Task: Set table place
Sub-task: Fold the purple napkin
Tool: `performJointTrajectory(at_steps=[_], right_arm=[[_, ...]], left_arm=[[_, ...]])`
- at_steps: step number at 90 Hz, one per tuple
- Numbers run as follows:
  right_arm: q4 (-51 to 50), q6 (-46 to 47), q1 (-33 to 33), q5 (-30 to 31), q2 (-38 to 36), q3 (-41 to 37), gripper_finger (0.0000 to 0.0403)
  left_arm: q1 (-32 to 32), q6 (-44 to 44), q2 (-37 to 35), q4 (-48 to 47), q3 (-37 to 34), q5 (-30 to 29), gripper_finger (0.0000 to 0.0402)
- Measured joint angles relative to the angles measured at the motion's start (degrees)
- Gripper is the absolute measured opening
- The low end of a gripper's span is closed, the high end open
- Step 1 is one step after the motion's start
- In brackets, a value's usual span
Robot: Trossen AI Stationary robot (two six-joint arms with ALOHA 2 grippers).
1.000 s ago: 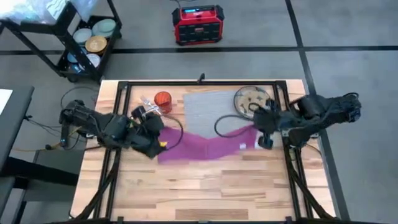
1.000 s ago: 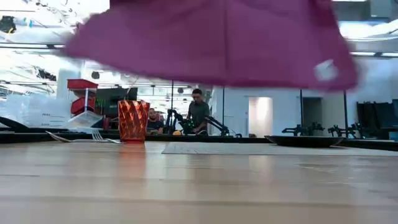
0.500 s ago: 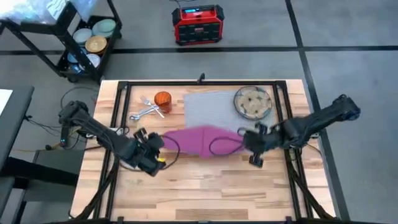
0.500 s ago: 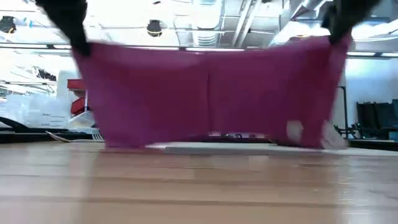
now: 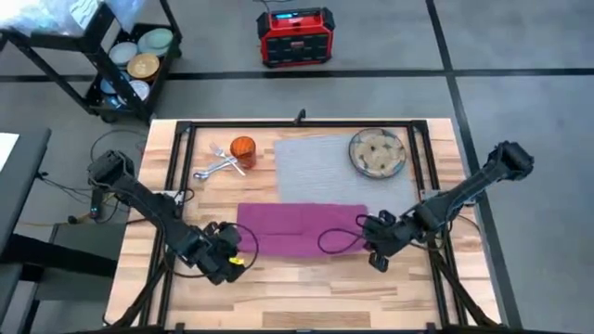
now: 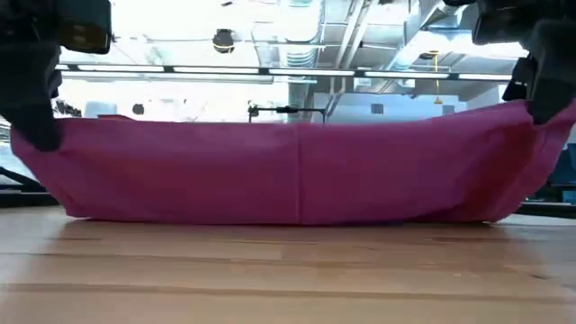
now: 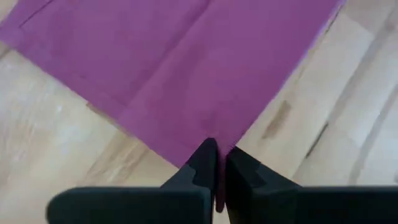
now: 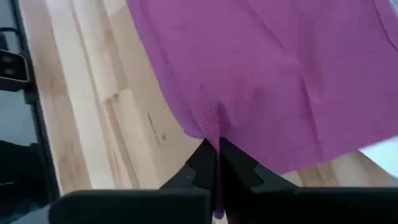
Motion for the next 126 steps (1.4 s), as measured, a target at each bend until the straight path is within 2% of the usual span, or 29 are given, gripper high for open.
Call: performJointTrajectory(at_steps=[15, 40, 92, 114, 126], right_arm=[[1.5, 0.15, 0.0, -0.76, 0.02, 0.04, 0.0], [1.81, 1.07, 0.94, -1.97, 1.11, -0.09, 0.0], [3.97, 2.42, 1.3, -5.91, 2.09, 0.0, 0.0], [5.63, 4.24, 4.9, -11.35, 8.63, 0.0, 0.0], [14.81, 2.82, 7.25, -10.59, 11.7, -0.09, 0.0012]], left_arm=[[0.81, 3.59, 0.84, 3.97, 0.0, 0.25, 0.0], [1.09, 5.09, 5.93, 8.01, 0.18, 5.07, 0.0], [1.47, 7.95, 6.1, 6.34, 2.03, 4.54, 0.0], [1.47, 8.15, 6.1, 4.33, 2.03, 5.38, 0.0], [1.13, 9.45, 6.1, 3.87, 2.03, 8.46, 0.0]])
